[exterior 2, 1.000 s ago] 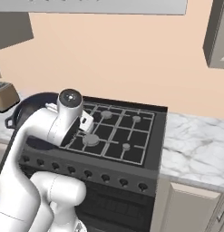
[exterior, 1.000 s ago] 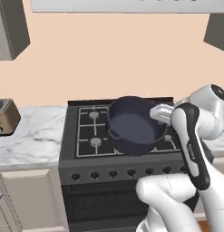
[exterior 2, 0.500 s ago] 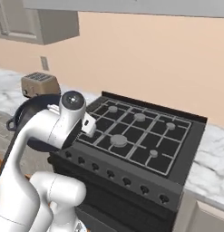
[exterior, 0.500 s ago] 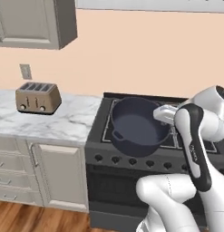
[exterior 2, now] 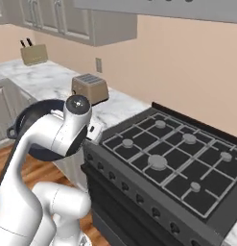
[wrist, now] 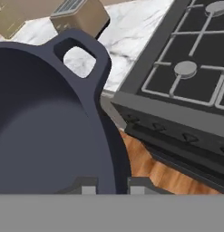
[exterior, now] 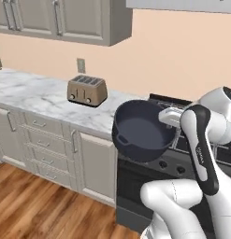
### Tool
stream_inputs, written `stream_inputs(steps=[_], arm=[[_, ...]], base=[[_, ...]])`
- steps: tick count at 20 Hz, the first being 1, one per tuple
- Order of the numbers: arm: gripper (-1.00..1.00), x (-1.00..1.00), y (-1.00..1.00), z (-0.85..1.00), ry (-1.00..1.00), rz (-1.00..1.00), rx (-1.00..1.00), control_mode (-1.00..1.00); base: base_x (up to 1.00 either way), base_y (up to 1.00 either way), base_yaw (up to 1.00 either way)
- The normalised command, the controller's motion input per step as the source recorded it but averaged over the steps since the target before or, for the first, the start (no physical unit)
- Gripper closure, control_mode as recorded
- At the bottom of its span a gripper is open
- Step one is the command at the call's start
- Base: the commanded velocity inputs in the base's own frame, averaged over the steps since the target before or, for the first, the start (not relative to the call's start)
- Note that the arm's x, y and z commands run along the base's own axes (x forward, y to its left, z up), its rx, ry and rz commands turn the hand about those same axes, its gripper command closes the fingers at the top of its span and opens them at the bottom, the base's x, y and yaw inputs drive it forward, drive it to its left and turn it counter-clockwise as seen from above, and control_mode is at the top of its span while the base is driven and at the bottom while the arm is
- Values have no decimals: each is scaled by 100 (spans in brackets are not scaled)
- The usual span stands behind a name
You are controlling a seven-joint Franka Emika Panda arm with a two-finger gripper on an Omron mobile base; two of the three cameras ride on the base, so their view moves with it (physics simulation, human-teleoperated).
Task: Move the pot and pan from the stove into the sink.
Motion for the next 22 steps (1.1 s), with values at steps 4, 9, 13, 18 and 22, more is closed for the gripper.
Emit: stream_inputs(steps=[4, 9, 13, 18, 22], arm=[[100, 0, 0, 0, 0, 0, 0, 100], [100, 0, 0, 0, 0, 0, 0, 100], [100, 0, 0, 0, 0, 0, 0, 100], [100, 0, 0, 0, 0, 0, 0, 100], [100, 0, 0, 0, 0, 0, 0, 100]], base=[[-4, 0, 50], [-4, 0, 50], [-4, 0, 50], [-5, 0, 50], [-10, 0, 49]])
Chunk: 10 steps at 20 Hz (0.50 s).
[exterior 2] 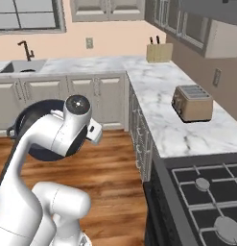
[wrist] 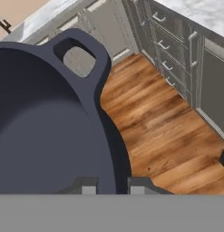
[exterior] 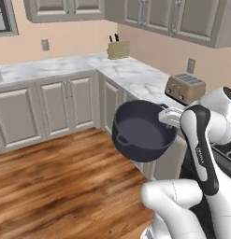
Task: Move the pot and pan from the stove into the sink.
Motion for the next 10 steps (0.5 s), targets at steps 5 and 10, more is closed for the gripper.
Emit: stream_inputs(steps=[5, 10], arm=[[100, 0, 0, 0, 0, 0, 0, 100], [100, 0, 0, 0, 0, 0, 0, 100]], base=[[-14, 3, 47], [17, 1, 2]])
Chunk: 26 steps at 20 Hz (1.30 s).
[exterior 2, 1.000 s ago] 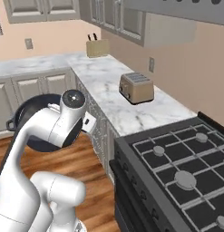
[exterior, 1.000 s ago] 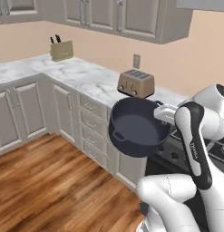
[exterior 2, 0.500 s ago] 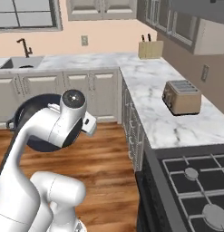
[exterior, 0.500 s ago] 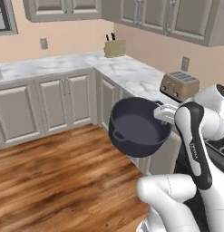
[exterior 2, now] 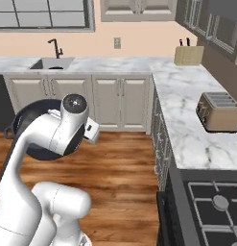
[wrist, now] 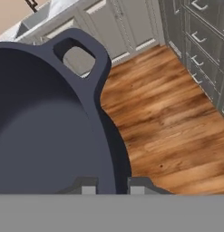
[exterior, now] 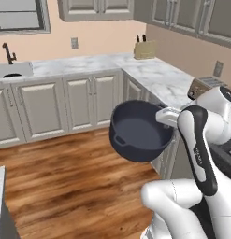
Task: Move the pot and pan from the stove into the sink.
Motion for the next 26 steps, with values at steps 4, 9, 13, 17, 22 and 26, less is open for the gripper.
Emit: stream_inputs(steps=[4, 9, 13, 17, 22, 26], arm=[[100, 0, 0, 0, 0, 0, 0, 100], [100, 0, 0, 0, 0, 0, 0, 100], [100, 0, 0, 0, 0, 0, 0, 100], [100, 0, 0, 0, 0, 0, 0, 100], [100, 0, 0, 0, 0, 0, 0, 100], [100, 0, 0, 0, 0, 0, 0, 100]], base=[[90, 14, 0], [98, 22, 0], [100, 25, 0], [100, 21, 0], [100, 18, 0], [100, 18, 0]])
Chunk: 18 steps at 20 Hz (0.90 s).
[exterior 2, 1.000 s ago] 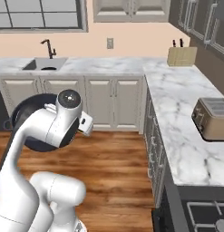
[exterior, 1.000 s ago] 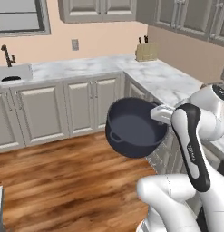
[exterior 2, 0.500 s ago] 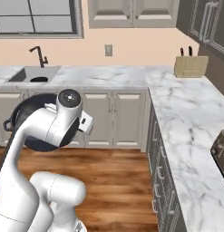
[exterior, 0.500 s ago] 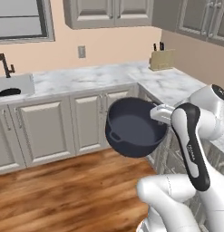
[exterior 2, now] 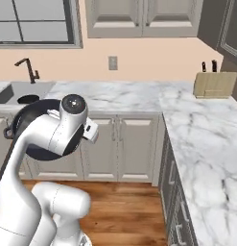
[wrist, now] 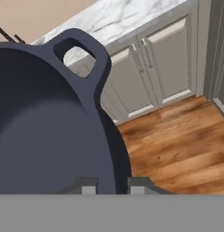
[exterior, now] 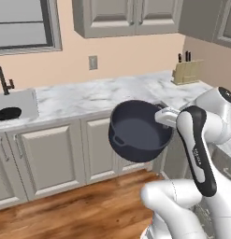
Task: Move the pot and pan from the stove into the sink.
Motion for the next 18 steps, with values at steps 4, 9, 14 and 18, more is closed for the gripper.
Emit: stream_inputs(steps=[4, 9, 14, 18], arm=[[100, 0, 0, 0, 0, 0, 0, 100], [100, 0, 0, 0, 0, 0, 0, 100], [100, 0, 0, 0, 0, 0, 0, 100], [100, 0, 0, 0, 0, 0, 0, 100]], base=[[100, 17, 0], [100, 15, 0], [100, 10, 0], [74, 9, -1]])
